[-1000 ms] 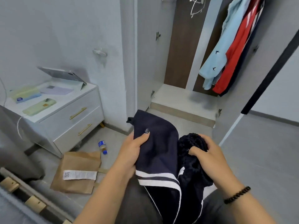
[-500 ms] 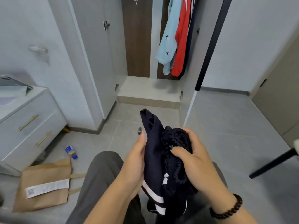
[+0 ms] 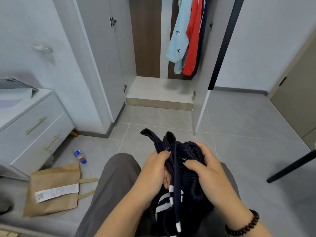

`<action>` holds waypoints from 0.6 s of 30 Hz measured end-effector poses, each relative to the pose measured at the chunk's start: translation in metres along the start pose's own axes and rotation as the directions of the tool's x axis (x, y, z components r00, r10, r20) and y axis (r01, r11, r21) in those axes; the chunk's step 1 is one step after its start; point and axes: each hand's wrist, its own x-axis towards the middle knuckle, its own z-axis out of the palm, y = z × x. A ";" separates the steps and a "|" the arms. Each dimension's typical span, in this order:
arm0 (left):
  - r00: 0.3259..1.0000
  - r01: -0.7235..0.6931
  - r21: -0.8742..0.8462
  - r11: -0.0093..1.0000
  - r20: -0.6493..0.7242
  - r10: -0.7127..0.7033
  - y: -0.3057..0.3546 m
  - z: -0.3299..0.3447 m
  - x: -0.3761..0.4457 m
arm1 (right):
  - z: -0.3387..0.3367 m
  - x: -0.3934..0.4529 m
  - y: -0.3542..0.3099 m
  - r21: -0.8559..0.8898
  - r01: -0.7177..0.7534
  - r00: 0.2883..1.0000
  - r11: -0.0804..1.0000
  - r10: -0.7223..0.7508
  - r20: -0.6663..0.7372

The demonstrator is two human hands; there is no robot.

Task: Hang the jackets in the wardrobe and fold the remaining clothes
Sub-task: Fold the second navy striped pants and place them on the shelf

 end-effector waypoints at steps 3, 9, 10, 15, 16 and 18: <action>0.999 -0.044 -0.075 0.996 -0.007 0.044 -0.005 0.004 0.000 | 0.002 0.001 0.001 0.014 -0.022 0.999 1.000 0.023 -0.035; 0.991 -0.116 -0.070 0.991 0.053 0.120 -0.011 0.004 -0.003 | 0.006 -0.005 -0.005 0.044 0.002 1.000 0.999 -0.002 0.002; 0.990 -0.121 -0.060 0.991 0.065 0.125 -0.011 0.004 -0.003 | 0.005 -0.006 -0.007 0.026 0.000 1.000 1.000 -0.001 0.026; 0.992 -0.090 -0.089 0.992 0.083 0.097 -0.016 0.005 -0.002 | -0.002 -0.002 -0.005 -0.079 -0.027 0.999 0.996 0.028 0.014; 0.989 -0.095 -0.097 0.991 0.102 0.105 -0.016 0.004 -0.002 | -0.004 -0.001 -0.002 -0.063 -0.040 0.999 0.997 0.041 0.005; 0.985 -0.100 -0.101 0.990 0.133 0.113 -0.016 0.001 -0.001 | -0.009 0.001 0.000 -0.050 -0.060 0.998 0.997 0.059 -0.027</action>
